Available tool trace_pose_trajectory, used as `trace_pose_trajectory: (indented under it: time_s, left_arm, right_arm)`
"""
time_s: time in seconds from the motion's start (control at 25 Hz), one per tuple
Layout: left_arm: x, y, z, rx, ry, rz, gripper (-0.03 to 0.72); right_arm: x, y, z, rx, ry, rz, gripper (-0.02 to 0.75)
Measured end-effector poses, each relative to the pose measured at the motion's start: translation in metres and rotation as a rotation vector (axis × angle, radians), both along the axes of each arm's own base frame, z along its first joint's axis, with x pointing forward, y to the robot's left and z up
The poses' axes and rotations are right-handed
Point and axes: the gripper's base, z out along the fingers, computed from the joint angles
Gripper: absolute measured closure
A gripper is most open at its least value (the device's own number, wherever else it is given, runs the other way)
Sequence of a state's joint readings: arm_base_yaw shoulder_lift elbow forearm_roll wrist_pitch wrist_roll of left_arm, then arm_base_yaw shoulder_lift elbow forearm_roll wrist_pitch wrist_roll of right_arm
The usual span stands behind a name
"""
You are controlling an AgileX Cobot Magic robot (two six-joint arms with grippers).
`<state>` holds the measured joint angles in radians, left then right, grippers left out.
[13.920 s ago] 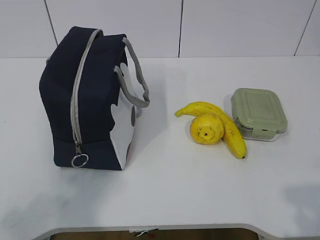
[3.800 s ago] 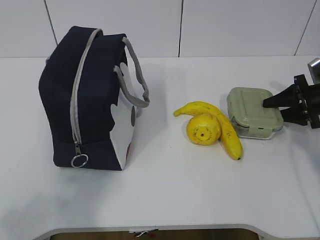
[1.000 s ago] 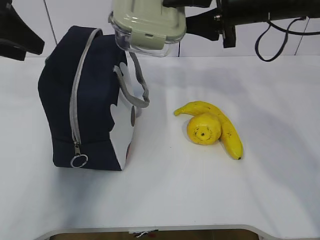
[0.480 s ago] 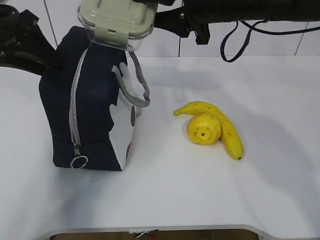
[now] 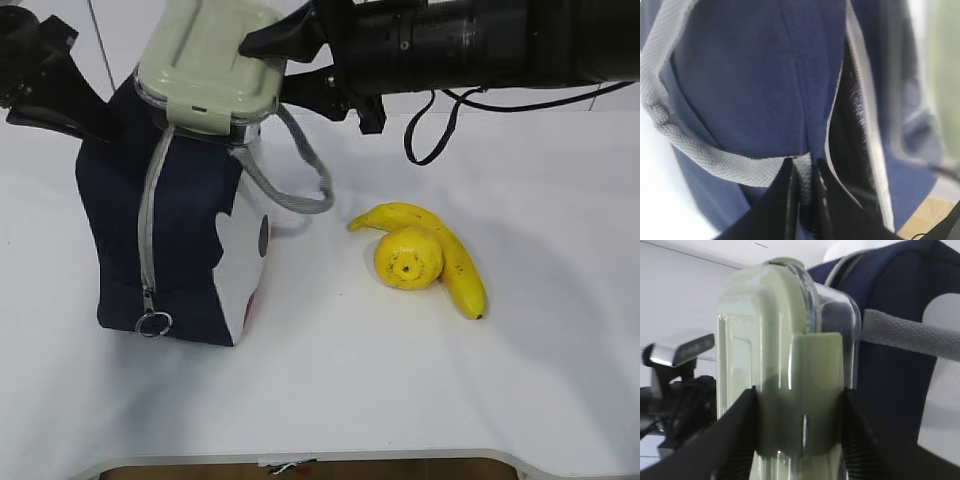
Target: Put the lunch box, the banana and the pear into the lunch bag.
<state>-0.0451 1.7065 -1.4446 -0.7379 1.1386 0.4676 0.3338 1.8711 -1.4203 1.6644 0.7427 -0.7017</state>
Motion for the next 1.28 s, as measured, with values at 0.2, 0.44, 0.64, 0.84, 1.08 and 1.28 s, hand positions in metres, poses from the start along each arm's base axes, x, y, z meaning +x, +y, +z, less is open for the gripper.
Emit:
trace_pose_trajectory:
  time_s: [0.2,0.44,0.64,0.84,1.08,1.28]
  left_arm:
    - [0.0,-0.003,0.012,-0.039,-0.02,-0.01,0.667]
    - [-0.001,-0.004,0.024,-0.054,-0.045,-0.022,0.667]
    - [-0.002,-0.006,0.026,-0.084,-0.04,-0.022,0.667]
    - [-0.001,-0.011,0.031,-0.166,-0.064,-0.039,0.668]
    - [0.005,-0.032,0.037,-0.396,-0.091,-0.104,0.668]
    - [0.004,-0.038,0.039,-0.422,-0.133,-0.145,0.669]
  right_arm:
    - [0.0,0.002,-0.005,-0.019,-0.013,0.028,0.362]
    - [0.0,0.0,-0.013,-0.139,-0.06,0.041,0.362]
    - [0.004,-0.006,-0.02,-0.273,-0.115,0.01,0.362]
    - [0.004,-0.007,-0.023,-0.325,-0.15,0.028,0.362]
    - [0.0,-0.004,-0.022,-0.305,-0.145,0.079,0.362]
    - [-0.003,0.001,-0.009,-0.279,-0.18,0.151,0.362]
